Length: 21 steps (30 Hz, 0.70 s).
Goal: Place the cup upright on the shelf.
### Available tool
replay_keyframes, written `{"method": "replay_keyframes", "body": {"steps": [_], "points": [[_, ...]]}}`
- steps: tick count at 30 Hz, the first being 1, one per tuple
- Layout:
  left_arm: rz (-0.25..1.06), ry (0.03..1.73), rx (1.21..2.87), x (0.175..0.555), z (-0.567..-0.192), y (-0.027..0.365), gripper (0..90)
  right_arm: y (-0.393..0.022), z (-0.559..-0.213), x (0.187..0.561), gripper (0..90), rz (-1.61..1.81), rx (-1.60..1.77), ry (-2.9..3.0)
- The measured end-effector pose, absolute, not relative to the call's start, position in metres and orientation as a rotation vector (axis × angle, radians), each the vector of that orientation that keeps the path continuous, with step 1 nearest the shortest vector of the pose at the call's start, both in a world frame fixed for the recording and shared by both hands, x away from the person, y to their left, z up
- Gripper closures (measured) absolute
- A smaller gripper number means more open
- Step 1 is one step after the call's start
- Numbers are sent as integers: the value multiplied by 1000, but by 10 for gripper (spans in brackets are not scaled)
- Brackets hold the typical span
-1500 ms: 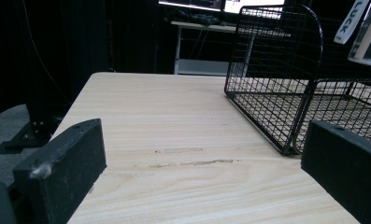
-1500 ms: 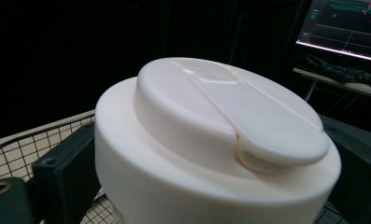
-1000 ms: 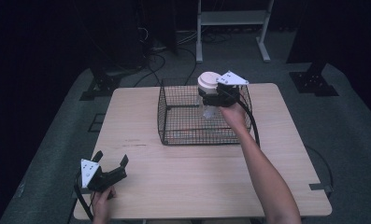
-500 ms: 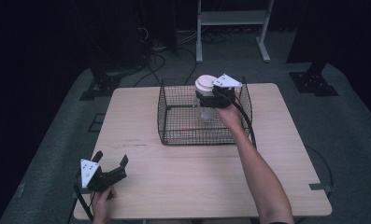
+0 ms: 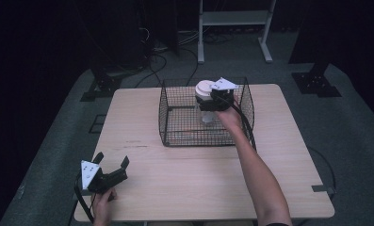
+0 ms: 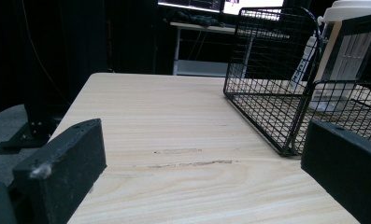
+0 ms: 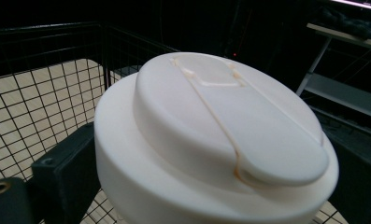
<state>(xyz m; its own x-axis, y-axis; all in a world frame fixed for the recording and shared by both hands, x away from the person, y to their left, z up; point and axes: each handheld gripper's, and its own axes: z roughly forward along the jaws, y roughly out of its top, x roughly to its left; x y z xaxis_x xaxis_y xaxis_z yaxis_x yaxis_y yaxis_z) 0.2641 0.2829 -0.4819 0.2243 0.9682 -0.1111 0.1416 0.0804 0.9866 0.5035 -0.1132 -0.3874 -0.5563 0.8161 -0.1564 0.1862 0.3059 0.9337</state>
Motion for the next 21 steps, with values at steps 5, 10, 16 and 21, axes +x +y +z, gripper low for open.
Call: {"method": "replay_keyframes", "body": {"steps": [5,10,16,21], "points": [[902,1171,1335,264,-482,283,0,-113,-389,504,40,1230,900,1957],[903,1169,1336,264,-482,283,0,-114,-389,503,39,1225,896,1969],[903,1169,1337,264,-482,283,0,-114,-388,502,38,1220,894,1977],[903,1168,1337,264,-482,283,0,-114,-388,501,37,1209,888,1980]]}}
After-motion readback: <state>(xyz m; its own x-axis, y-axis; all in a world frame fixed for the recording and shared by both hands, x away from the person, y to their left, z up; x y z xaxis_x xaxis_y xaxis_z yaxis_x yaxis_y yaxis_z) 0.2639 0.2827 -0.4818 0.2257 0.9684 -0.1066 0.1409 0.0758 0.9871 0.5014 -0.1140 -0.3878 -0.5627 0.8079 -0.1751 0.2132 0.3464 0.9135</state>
